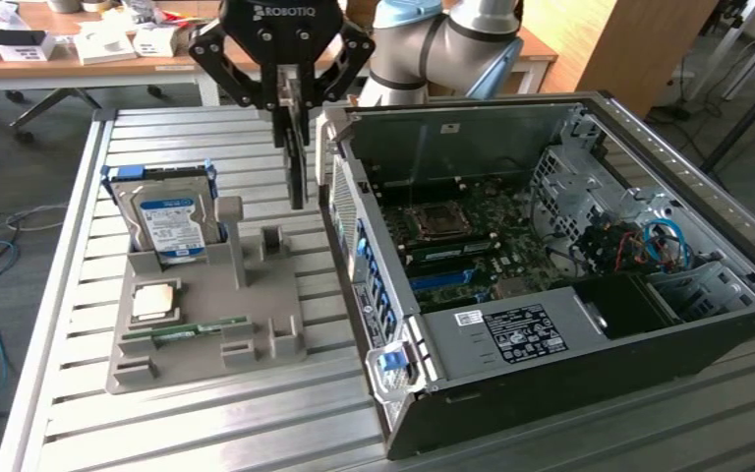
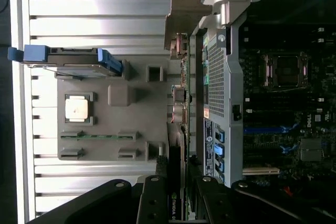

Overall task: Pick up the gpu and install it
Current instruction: 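Pick up the gpu and move the gpu toward the slot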

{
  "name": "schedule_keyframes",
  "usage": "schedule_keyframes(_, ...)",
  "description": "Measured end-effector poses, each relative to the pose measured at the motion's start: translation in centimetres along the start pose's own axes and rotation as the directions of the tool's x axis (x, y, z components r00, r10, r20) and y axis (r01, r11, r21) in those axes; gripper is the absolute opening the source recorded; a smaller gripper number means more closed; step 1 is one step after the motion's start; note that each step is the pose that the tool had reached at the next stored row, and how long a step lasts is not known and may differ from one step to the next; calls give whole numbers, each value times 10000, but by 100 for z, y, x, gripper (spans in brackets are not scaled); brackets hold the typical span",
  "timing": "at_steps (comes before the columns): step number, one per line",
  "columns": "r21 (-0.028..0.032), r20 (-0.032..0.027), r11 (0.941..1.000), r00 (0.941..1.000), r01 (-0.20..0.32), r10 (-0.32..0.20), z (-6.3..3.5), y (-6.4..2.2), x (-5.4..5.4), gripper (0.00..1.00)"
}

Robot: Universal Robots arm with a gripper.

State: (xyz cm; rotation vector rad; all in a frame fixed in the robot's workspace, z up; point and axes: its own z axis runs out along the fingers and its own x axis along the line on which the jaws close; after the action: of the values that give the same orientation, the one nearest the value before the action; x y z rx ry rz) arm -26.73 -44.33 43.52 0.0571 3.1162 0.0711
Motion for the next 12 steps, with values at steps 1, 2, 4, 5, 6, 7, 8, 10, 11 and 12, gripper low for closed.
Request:
schedule_keyframes(1,0,0,10000,10000,0,0,1,1,-23,26)
schedule_keyframes(2,0,0,10000,10000,0,0,1,2,-45,26)
schedule_keyframes(4,0,0,10000,10000,-1,1,2,3,-91,26)
schedule_keyframes(5,0,0,10000,10000,0,0,3,4,-116,26)
schedule_keyframes(6,1,-1,10000,10000,-1,1,3,5,-142,26)
schedule_keyframes(7,0,-1,10000,10000,-1,1,4,6,-169,26)
schedule_keyframes(8,0,0,10000,10000,0,0,5,7,-199,26)
schedule_keyframes(10,0,-1,10000,10000,0,0,6,9,-255,26)
schedule_keyframes(11,0,0,10000,10000,-1,1,7,10,-283,26)
schedule_keyframes(12,0,0,10000,10000,0,0,8,11,-313,26)
